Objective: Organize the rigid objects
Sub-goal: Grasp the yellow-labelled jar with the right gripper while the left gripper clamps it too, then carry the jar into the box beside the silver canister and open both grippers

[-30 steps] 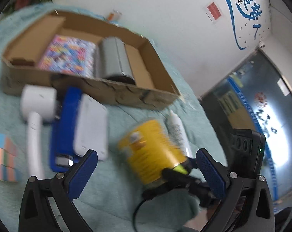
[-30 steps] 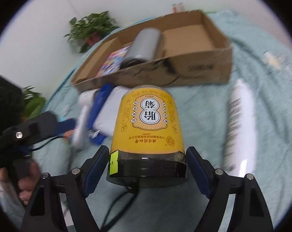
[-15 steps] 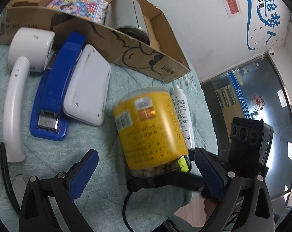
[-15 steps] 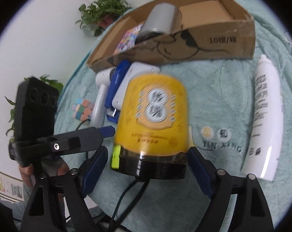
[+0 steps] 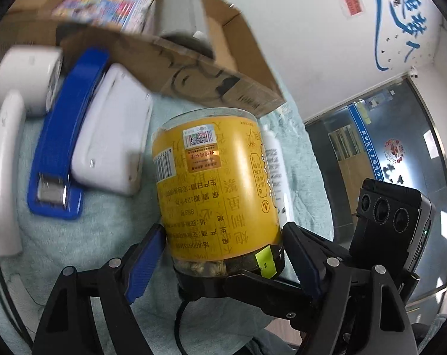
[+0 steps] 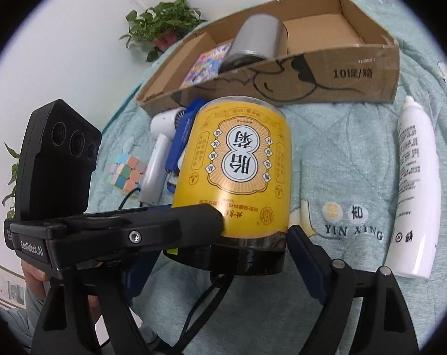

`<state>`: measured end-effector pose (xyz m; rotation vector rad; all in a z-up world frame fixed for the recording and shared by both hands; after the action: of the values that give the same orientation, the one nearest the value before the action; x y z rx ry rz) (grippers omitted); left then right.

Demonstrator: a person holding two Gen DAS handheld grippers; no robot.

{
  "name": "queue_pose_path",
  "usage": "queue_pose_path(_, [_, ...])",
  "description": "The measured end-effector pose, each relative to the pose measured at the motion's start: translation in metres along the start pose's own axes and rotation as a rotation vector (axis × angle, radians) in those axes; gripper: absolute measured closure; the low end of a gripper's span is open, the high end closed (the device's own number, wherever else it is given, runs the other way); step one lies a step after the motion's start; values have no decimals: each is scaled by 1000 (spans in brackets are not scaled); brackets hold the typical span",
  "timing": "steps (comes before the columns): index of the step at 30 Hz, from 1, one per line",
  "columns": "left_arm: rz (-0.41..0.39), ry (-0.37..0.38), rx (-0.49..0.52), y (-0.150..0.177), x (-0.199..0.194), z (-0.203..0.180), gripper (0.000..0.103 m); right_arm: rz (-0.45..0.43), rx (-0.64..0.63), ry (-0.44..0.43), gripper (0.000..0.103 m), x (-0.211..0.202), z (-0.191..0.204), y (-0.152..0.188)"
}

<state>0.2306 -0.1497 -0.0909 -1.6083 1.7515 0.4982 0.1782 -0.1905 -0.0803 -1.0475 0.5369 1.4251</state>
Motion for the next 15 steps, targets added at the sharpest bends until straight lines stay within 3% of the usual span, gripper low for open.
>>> queue_pose_path(10, [-127, -57, 191, -63, -51, -64, 26, -220, -92, 50, 19, -70, 11, -61])
queue_pose_path(15, [-169, -99, 261, -104, -79, -90, 26, -271, -102, 54, 19, -95, 8, -104])
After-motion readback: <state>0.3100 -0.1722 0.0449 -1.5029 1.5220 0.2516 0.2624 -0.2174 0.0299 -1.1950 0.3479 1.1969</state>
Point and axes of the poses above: each gripper's, at about its wrist camera, not at the fingertips, and x roughly the way its jaws point, z to its left, y to its underside, the point moved 9 cm from there along x, roughly the way its jaws point, and after that the axes turned 14 degrees about z, right-handed, at the moved point
